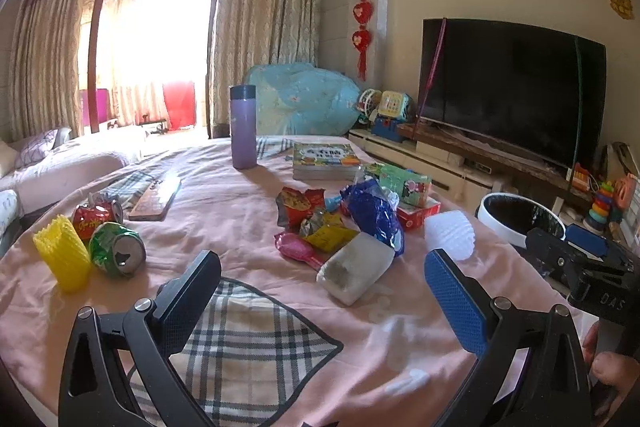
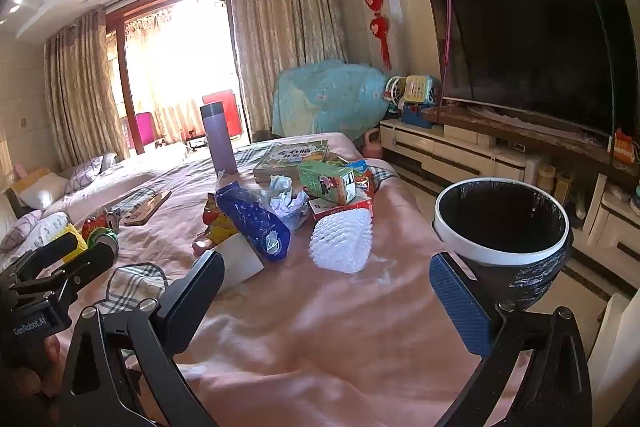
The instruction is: Collect trash
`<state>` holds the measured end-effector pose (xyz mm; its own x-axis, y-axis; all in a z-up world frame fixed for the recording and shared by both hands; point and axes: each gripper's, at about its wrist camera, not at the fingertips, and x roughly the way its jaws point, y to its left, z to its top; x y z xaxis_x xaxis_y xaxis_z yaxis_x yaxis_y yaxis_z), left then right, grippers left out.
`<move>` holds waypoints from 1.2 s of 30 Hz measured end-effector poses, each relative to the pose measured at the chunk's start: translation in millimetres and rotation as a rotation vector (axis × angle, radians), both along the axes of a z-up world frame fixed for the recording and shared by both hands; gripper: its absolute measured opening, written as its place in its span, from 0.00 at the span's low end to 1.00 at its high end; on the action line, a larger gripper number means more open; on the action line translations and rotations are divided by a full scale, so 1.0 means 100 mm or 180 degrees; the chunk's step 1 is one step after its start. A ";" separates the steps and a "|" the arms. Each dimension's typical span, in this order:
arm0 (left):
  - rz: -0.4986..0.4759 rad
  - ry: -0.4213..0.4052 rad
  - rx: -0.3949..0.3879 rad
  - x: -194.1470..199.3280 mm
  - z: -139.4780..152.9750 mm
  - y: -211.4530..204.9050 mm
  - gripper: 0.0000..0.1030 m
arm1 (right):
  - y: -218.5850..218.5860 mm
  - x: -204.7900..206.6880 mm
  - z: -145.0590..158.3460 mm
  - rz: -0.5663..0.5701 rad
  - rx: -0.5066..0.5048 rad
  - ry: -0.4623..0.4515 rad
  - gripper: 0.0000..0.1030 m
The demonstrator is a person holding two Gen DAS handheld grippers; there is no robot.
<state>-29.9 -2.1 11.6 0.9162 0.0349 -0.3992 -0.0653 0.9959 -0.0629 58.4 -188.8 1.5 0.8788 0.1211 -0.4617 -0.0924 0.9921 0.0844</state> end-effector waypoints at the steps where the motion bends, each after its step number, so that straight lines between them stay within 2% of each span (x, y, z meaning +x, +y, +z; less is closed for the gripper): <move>1: 0.0025 -0.0027 0.0015 -0.01 0.00 0.00 0.99 | 0.00 -0.01 0.00 -0.0002 -0.0003 -0.0033 1.00; 8: 0.0071 -0.0057 0.0048 -0.01 -0.03 -0.02 0.99 | 0.01 -0.07 0.03 -0.0077 -0.0053 -0.0178 1.00; 27: 0.0059 -0.0081 0.0084 0.09 -0.07 -0.02 0.99 | 0.02 -0.07 0.01 -0.0110 -0.0081 -0.0178 1.00; 28: 0.0068 -0.0096 0.0090 -0.04 -0.05 -0.03 0.99 | 0.02 -0.07 0.01 -0.0112 -0.0079 -0.0180 1.00; 36: 0.0054 -0.0091 0.0102 -0.02 -0.05 -0.03 0.99 | 0.02 -0.08 0.01 -0.0109 -0.0081 -0.0185 1.00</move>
<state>-32.3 -5.1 7.1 0.9265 0.0628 -0.3711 -0.0807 0.9962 -0.0330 50.7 -186.9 2.4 0.9076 0.0793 -0.4123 -0.0623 0.9966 0.0547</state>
